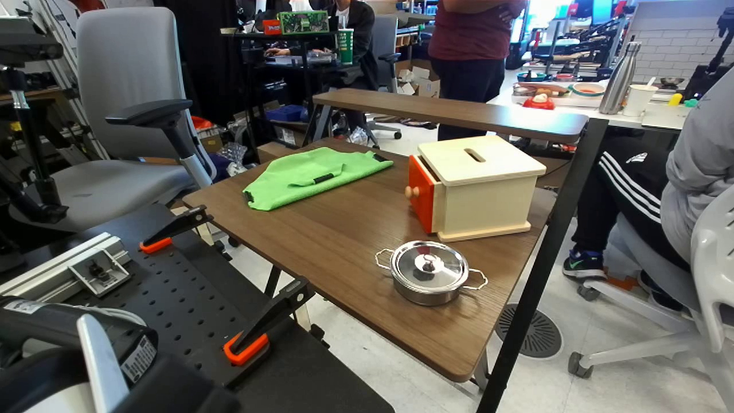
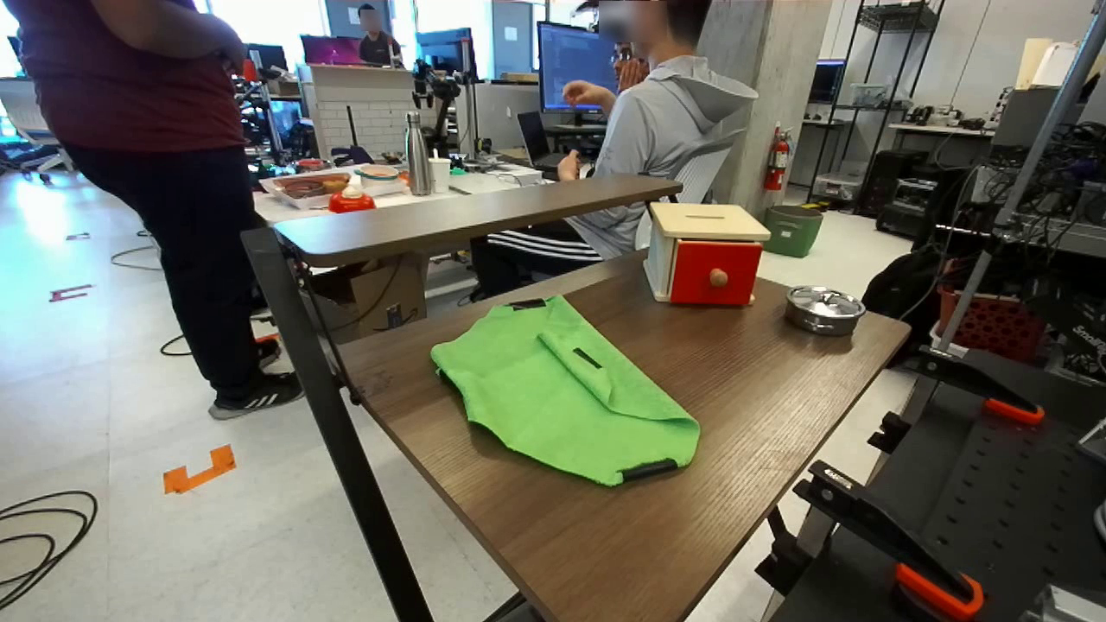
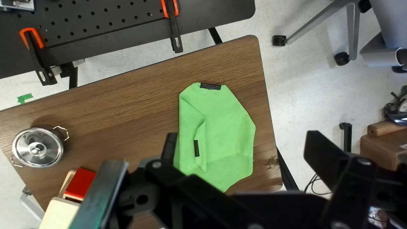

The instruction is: Unfold the green towel

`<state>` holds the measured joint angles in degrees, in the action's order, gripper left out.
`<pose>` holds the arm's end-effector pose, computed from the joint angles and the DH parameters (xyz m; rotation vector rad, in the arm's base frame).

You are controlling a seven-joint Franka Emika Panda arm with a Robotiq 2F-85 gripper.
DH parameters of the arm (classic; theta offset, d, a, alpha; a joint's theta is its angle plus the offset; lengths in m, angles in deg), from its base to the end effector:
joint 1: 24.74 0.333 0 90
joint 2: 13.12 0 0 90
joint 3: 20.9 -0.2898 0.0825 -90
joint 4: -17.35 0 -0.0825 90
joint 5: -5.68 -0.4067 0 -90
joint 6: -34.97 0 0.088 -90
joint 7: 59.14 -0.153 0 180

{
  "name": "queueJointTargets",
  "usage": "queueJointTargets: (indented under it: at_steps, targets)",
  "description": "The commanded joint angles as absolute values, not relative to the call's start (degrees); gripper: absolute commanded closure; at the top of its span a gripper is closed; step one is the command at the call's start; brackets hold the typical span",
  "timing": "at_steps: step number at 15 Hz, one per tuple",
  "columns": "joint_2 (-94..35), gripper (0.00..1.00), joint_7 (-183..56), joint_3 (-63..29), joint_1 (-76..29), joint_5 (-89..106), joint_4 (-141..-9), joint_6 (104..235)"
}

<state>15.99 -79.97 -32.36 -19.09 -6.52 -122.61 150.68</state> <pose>0.4184 0.1473 0.4096 -3.0112 0.2579 -0.0681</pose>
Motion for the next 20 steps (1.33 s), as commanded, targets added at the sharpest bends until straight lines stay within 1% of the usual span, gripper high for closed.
queueJointTargets:
  at_steps: [1,11,20]
  targets:
    - [10.09,0.0,-80.12,-32.42,-19.89,-5.61,-121.15,154.34]
    - [-8.89,0.0,-80.6,-30.81,-20.63,-1.77,-118.17,164.58]
    - [-26.03,0.0,-79.77,-28.21,-19.6,-2.77,-108.25,167.09]
